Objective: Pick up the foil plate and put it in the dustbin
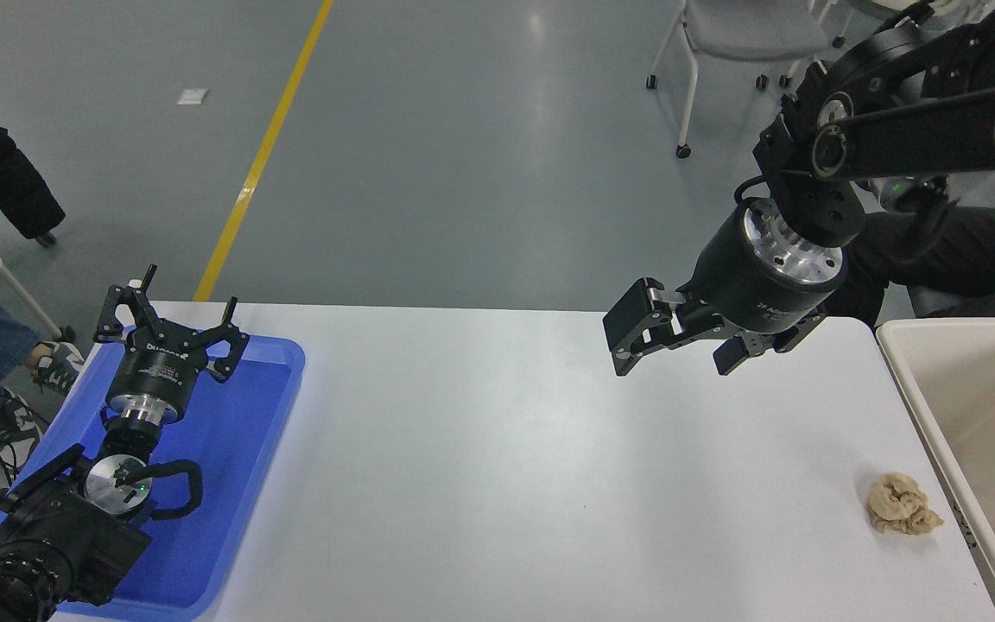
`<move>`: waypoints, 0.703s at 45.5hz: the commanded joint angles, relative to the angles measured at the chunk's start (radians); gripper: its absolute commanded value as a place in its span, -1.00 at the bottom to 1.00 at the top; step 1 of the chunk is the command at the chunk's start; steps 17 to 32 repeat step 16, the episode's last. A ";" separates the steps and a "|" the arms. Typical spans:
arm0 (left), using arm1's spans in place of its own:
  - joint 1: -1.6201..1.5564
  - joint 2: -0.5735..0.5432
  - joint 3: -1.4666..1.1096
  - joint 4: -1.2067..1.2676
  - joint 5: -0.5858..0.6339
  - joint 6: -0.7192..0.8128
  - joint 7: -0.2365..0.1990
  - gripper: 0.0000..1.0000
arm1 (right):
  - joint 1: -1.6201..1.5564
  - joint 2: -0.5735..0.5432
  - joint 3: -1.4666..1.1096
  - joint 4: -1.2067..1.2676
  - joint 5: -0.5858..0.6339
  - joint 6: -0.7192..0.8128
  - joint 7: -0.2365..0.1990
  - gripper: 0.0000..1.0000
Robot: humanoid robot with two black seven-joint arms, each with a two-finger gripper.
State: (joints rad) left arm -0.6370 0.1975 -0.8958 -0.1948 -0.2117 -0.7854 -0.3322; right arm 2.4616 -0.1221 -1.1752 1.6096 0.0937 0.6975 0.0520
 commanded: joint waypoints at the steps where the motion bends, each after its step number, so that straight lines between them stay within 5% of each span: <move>1: 0.000 0.000 0.000 0.000 0.000 0.000 -0.001 1.00 | 0.066 -0.011 -0.049 0.050 0.032 0.011 0.000 1.00; 32: 0.000 0.000 0.000 0.000 0.000 0.000 -0.001 1.00 | 0.069 -0.021 -0.052 0.053 0.023 0.011 0.003 1.00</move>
